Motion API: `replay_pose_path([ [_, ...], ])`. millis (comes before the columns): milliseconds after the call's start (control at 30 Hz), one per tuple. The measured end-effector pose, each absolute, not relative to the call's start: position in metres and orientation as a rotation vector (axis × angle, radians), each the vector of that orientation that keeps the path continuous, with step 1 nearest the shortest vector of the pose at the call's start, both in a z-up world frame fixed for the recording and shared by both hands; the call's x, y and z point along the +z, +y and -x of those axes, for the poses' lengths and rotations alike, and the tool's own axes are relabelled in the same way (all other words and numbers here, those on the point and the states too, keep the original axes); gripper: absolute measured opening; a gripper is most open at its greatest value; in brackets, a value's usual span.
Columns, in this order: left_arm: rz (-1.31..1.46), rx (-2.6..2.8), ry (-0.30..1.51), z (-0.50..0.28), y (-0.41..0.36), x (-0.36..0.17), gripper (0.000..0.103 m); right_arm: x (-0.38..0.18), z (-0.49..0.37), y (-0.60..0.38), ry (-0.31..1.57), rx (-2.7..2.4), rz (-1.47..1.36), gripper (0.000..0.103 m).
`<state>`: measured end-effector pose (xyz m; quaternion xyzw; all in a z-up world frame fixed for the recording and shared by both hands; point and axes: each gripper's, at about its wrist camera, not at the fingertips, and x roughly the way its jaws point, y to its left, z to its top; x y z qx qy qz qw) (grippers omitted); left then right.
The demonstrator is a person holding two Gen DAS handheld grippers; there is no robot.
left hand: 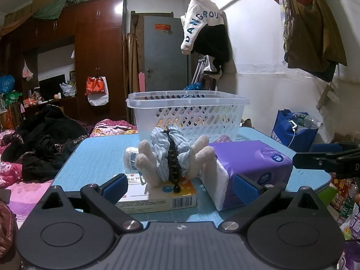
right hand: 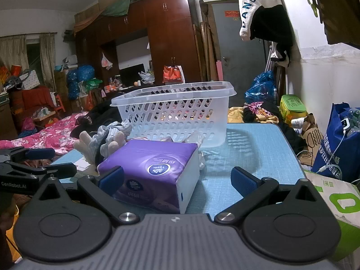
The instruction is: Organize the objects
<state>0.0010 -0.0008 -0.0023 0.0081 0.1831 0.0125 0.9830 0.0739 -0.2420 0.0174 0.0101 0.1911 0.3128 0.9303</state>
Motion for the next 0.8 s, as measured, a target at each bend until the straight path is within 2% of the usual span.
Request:
replay_pose_path([
  [800,-0.018,0.032,0.377,-0.0029,-0.0007,-0.0037,0.101,0.0174,-0.0745,-0.2434,0.393,0.641,-0.023,0.103],
])
